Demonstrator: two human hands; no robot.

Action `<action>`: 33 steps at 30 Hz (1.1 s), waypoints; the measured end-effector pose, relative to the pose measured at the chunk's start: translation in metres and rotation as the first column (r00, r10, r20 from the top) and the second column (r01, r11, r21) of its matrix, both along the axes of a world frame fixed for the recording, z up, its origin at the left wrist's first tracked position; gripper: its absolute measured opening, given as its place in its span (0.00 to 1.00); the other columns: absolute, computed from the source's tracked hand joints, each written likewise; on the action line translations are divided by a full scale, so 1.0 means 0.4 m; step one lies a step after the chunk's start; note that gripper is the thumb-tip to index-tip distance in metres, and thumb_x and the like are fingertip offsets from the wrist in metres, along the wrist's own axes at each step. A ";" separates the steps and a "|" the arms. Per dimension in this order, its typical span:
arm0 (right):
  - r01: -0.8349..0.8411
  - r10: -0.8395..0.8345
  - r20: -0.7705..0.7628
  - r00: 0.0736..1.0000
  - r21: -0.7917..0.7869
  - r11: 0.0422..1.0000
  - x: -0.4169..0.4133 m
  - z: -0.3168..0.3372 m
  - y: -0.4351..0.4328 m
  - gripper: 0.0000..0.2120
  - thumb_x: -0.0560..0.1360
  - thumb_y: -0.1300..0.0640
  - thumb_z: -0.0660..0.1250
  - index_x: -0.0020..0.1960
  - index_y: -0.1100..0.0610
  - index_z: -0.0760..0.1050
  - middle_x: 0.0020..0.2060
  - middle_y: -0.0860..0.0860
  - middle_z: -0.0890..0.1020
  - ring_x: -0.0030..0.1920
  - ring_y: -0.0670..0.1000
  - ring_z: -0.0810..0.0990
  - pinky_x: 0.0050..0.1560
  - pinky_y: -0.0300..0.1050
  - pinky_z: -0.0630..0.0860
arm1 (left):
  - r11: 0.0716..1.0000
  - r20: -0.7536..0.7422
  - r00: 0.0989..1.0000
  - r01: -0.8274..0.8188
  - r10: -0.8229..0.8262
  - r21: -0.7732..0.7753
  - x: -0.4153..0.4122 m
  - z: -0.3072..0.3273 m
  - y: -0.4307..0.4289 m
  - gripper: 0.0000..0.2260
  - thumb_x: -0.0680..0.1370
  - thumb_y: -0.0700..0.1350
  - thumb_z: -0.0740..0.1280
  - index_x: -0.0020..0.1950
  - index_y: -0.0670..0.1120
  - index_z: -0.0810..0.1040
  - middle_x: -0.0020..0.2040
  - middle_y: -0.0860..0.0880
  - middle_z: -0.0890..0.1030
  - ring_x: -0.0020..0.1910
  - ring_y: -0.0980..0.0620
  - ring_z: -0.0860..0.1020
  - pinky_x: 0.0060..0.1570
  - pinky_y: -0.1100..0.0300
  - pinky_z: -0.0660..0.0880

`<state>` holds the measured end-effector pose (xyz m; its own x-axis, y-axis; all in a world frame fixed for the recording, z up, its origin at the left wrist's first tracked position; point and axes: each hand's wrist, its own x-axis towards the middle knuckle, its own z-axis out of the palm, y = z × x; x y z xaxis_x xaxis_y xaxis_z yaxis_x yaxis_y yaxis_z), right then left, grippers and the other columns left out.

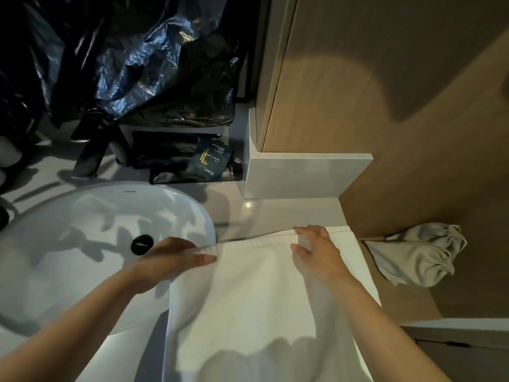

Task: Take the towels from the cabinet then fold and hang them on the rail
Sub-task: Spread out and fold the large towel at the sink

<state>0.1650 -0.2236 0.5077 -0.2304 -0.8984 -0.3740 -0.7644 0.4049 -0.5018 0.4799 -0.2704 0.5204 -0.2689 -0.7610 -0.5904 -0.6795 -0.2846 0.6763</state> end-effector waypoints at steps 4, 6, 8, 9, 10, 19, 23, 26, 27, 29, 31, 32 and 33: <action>0.013 -0.013 0.017 1.000 -0.006 1.000 0.002 -0.015 0.004 0.21 0.81 0.49 0.62 0.73 0.47 0.68 0.73 0.46 0.62 0.71 0.57 0.66 0.73 0.47 0.61 | 0.957 -0.211 0.934 -0.288 0.288 0.033 -0.010 0.034 -0.040 0.26 0.57 0.65 0.80 0.28 0.45 0.75 0.22 0.45 0.67 0.21 0.51 0.64 0.23 0.65 0.60; 0.024 -0.024 0.014 1.000 -0.017 1.000 0.002 -0.020 -0.003 0.22 0.81 0.49 0.62 0.74 0.48 0.66 0.74 0.47 0.61 0.72 0.58 0.65 0.73 0.48 0.61 | 0.889 -0.307 0.841 -0.455 0.445 0.042 -0.044 0.023 -0.077 0.17 0.59 0.53 0.83 0.35 0.42 0.82 0.29 0.44 0.80 0.26 0.50 0.76 0.24 0.66 0.69; 0.003 -0.003 -0.020 1.000 -0.009 1.000 0.000 -0.025 -0.012 0.24 0.81 0.48 0.61 0.76 0.48 0.63 0.76 0.49 0.59 0.74 0.58 0.61 0.74 0.49 0.59 | 0.866 -0.160 0.876 -0.477 0.455 -0.151 -0.069 -0.018 -0.098 0.15 0.63 0.48 0.81 0.42 0.43 0.82 0.39 0.46 0.84 0.37 0.49 0.81 0.30 0.65 0.73; -0.023 0.023 -0.052 0.998 0.013 1.000 -0.001 -0.030 -0.015 0.25 0.81 0.47 0.60 0.77 0.49 0.60 0.78 0.49 0.56 0.77 0.57 0.57 0.75 0.50 0.56 | 0.875 -0.020 0.905 -0.417 0.425 -0.245 -0.076 -0.041 -0.096 0.15 0.65 0.51 0.79 0.45 0.45 0.81 0.41 0.48 0.83 0.42 0.49 0.81 0.34 0.62 0.74; -0.056 0.060 -0.091 0.994 0.042 0.998 -0.003 -0.035 -0.017 0.27 0.82 0.47 0.59 0.78 0.50 0.57 0.79 0.50 0.52 0.79 0.56 0.51 0.76 0.50 0.52 | 0.889 0.088 0.912 -0.364 0.401 -0.277 -0.076 -0.063 -0.087 0.17 0.67 0.54 0.77 0.48 0.46 0.79 0.44 0.49 0.82 0.45 0.48 0.79 0.40 0.60 0.74; -0.210 0.227 -0.243 0.943 0.095 0.973 -0.021 -0.066 -0.054 0.28 0.84 0.47 0.53 0.80 0.54 0.50 0.80 0.58 0.45 0.79 0.58 0.41 0.76 0.55 0.41 | 0.959 0.145 0.955 -0.235 0.258 -0.157 0.010 -0.083 0.138 0.15 0.74 0.54 0.71 0.42 0.46 0.69 0.35 0.50 0.74 0.37 0.49 0.75 0.34 0.57 0.68; -0.175 0.150 -0.262 0.953 -0.075 0.982 0.015 -0.052 -0.022 0.26 0.84 0.51 0.56 0.79 0.56 0.54 0.79 0.58 0.49 0.79 0.59 0.44 0.77 0.52 0.45 | 0.928 0.120 0.947 -0.258 0.299 -0.270 0.022 -0.066 0.215 0.13 0.77 0.47 0.69 0.39 0.41 0.71 0.33 0.45 0.75 0.35 0.46 0.74 0.35 0.55 0.67; -0.143 0.119 -0.125 0.985 -0.203 0.969 0.083 -0.026 0.048 0.28 0.82 0.51 0.60 0.79 0.56 0.56 0.79 0.56 0.53 0.79 0.55 0.48 0.78 0.48 0.49 | 0.886 0.107 0.922 -0.320 0.373 -0.335 0.038 -0.053 0.257 0.03 0.77 0.45 0.69 0.48 0.46 0.78 0.39 0.51 0.81 0.39 0.53 0.77 0.37 0.64 0.70; -0.189 0.176 -0.083 0.981 -0.202 0.961 0.108 -0.023 0.082 0.29 0.82 0.49 0.61 0.79 0.55 0.57 0.79 0.56 0.55 0.79 0.55 0.50 0.78 0.48 0.51 | 0.869 0.110 0.912 -0.333 0.395 -0.366 0.045 -0.046 0.274 0.01 0.77 0.45 0.69 0.47 0.48 0.79 0.38 0.55 0.80 0.37 0.58 0.76 0.35 0.68 0.68; -0.313 0.309 -0.048 0.950 -0.128 0.941 0.154 -0.026 0.151 0.32 0.80 0.43 0.62 0.79 0.52 0.56 0.79 0.55 0.54 0.79 0.55 0.50 0.78 0.51 0.50 | 0.864 0.121 0.911 -0.323 0.394 -0.387 0.059 -0.034 0.323 0.04 0.77 0.47 0.68 0.43 0.51 0.80 0.36 0.58 0.80 0.36 0.62 0.77 0.32 0.72 0.66; -0.401 0.401 -0.066 0.914 0.016 0.916 0.175 -0.041 0.197 0.36 0.78 0.37 0.60 0.80 0.48 0.50 0.80 0.54 0.46 0.79 0.56 0.43 0.77 0.58 0.44 | 0.890 0.127 0.916 -0.325 0.380 -0.321 0.072 -0.031 0.388 0.04 0.77 0.49 0.68 0.44 0.52 0.80 0.36 0.58 0.82 0.36 0.63 0.78 0.30 0.73 0.68; -0.430 0.434 -0.086 0.897 0.066 0.901 0.176 -0.049 0.206 0.37 0.78 0.35 0.58 0.80 0.46 0.46 0.80 0.53 0.43 0.79 0.56 0.40 0.76 0.60 0.41 | 0.901 0.109 0.916 -0.349 0.386 -0.258 0.076 -0.034 0.424 0.05 0.77 0.51 0.68 0.44 0.51 0.80 0.36 0.56 0.83 0.36 0.62 0.79 0.31 0.71 0.71; -0.449 0.457 -0.104 0.883 0.089 0.889 0.176 -0.054 0.208 0.38 0.79 0.35 0.57 0.80 0.46 0.43 0.80 0.53 0.40 0.79 0.56 0.38 0.76 0.61 0.39 | 0.906 0.078 0.913 -0.381 0.400 -0.186 0.077 -0.037 0.463 0.07 0.76 0.52 0.69 0.43 0.50 0.80 0.35 0.54 0.83 0.35 0.59 0.80 0.32 0.67 0.74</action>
<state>0.2354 -0.1404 0.4860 0.1498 -0.8919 -0.4267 -0.9242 0.0271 -0.3810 0.5109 -0.0853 0.5056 0.1301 -0.8795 -0.4577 -0.6104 -0.4348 0.6621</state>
